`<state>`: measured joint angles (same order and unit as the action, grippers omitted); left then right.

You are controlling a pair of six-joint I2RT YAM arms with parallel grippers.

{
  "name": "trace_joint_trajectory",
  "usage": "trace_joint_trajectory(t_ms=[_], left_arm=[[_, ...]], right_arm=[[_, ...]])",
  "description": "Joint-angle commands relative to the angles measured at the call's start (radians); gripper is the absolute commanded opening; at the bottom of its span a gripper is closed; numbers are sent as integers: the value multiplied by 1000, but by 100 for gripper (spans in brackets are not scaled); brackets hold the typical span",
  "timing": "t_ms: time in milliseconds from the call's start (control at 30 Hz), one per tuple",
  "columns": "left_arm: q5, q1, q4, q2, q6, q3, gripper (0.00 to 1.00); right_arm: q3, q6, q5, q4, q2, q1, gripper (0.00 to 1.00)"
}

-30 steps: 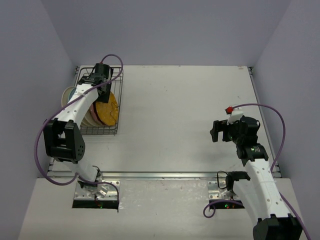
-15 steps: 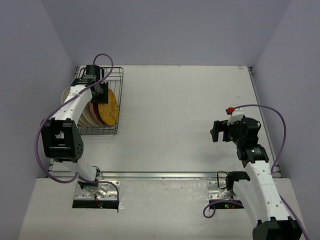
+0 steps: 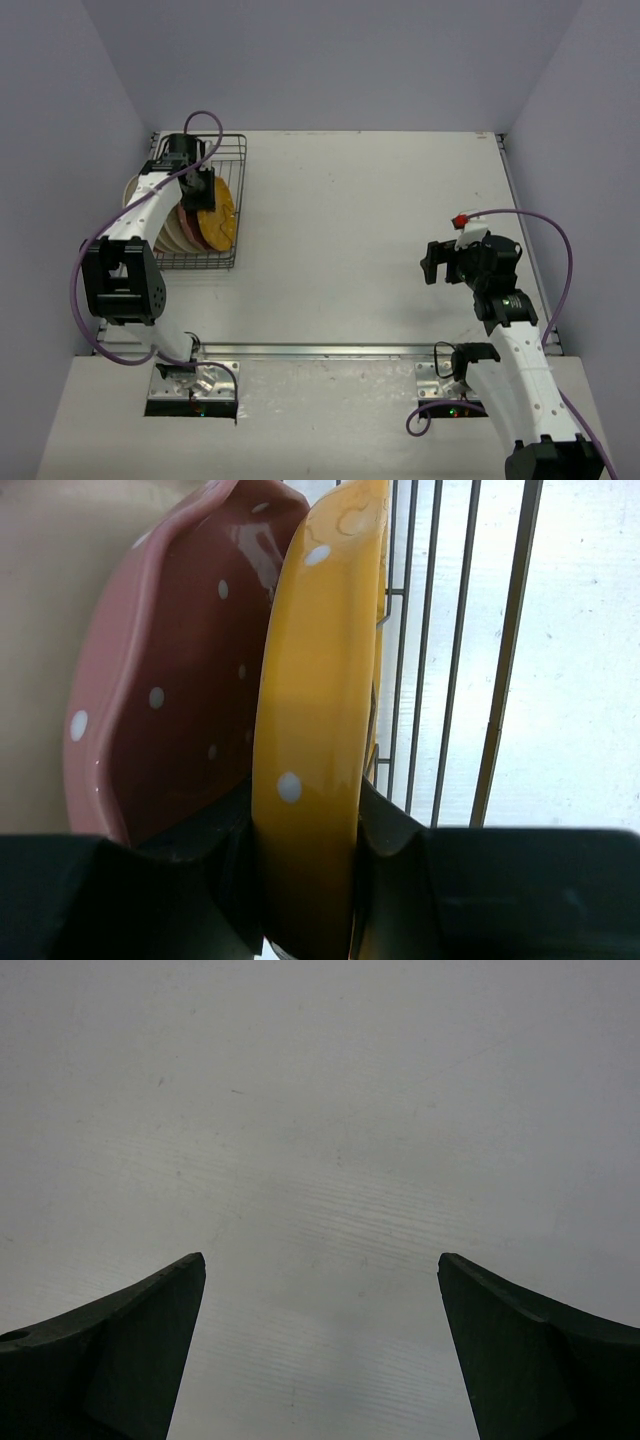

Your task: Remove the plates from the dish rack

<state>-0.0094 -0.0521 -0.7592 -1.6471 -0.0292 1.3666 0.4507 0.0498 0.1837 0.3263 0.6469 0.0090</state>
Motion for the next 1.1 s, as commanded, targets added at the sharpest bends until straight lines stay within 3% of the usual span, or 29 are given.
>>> trace_joint_trajectory(t_ms=[0, 433, 700, 867, 1000, 1067], left_arm=[[-81, -14, 7, 71, -22, 55, 0], [-276, 34, 21, 185, -151, 253, 0], [-195, 40, -6, 215, -146, 328, 0], [-83, 40, -70, 203, -97, 465, 0], [193, 40, -98, 222, -67, 509, 0], [425, 40, -84, 261, -50, 455, 0]], right_arm=[[-2, 6, 5, -29, -13, -2, 99], [-3, 14, 21, -33, -11, -1, 99], [8, 30, 34, -33, 3, -2, 99], [19, 45, 31, -32, 8, -3, 99], [37, 81, 94, -46, 7, -1, 99], [67, 123, 212, -73, 16, -3, 99]])
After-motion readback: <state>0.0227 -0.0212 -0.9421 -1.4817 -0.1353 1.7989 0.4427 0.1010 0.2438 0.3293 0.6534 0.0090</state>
